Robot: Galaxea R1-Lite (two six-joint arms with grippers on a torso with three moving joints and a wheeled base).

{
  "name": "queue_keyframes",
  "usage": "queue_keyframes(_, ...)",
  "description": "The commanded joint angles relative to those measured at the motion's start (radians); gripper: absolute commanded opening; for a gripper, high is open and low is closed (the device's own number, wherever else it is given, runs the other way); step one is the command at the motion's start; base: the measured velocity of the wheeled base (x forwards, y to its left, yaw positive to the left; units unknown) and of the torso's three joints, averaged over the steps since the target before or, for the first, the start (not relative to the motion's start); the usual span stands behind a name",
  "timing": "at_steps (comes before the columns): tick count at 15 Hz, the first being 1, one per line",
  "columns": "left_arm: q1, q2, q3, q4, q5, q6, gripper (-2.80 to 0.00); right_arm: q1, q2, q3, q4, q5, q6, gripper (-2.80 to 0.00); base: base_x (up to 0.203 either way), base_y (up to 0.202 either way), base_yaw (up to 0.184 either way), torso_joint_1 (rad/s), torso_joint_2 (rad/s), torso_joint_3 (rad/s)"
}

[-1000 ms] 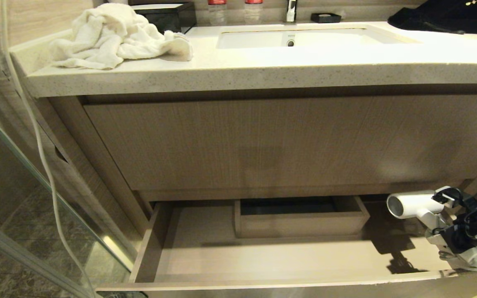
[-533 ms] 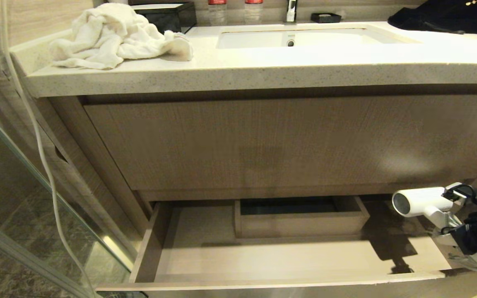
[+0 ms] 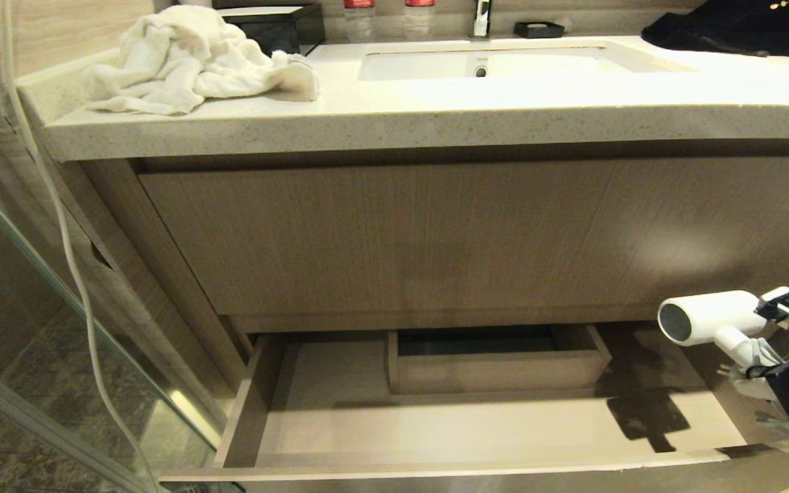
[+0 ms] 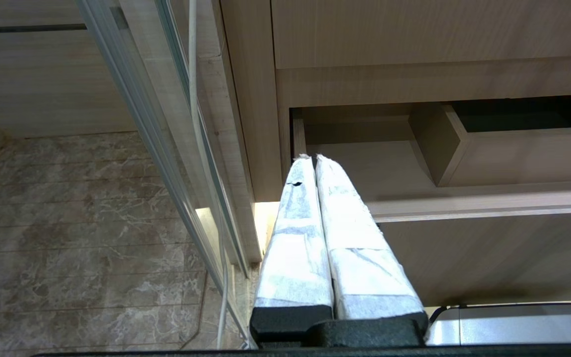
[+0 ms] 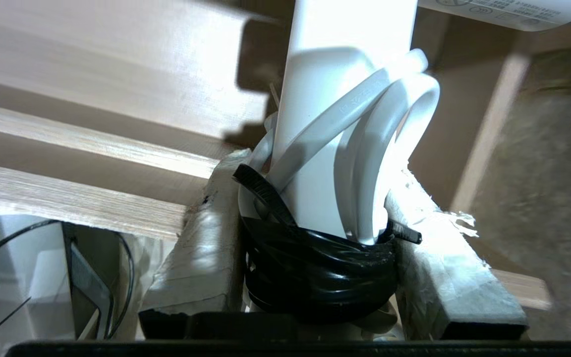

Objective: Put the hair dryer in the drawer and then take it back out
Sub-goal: Place it on the countertop

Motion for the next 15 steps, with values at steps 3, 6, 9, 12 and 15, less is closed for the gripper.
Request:
queue_keyframes(3, 0.0, 0.002, 0.002, 0.0, 0.0, 0.0, -2.8, 0.001, -0.116, 0.012, 0.02, -0.001, 0.016, -2.8, 0.0, 0.0, 0.0, 0.0, 0.0, 0.0)
queue_keyframes(6, 0.0, 0.001, 0.002, 0.0, 0.0, 0.0, -2.8, 0.018, -0.22, 0.041, 0.059, -0.001, 0.029, -2.8, 0.0, 0.0, 0.0, 0.0, 0.0, 0.0)
queue_keyframes(9, 0.0, 0.002, 0.002, 0.0, 0.0, 0.0, -2.8, 0.021, -0.327, 0.087, 0.064, -0.003, 0.045, -2.8, 0.0, 0.0, 0.0, 0.0, 0.0, 0.0)
queue_keyframes(12, 0.0, 0.002, 0.002, 0.0, 0.0, 0.0, -2.8, 0.029, -0.42, 0.13, 0.066, -0.003, 0.116, -2.8, 0.0, 0.0, 0.0, 0.0, 0.0, 0.0)
queue_keyframes(15, 0.0, 0.002, 0.002, 0.0, 0.0, 0.0, -2.8, 0.035, -0.474, 0.145, 0.065, -0.003, 0.133, -2.8, 0.0, 0.0, 0.0, 0.0, 0.0, 0.0)
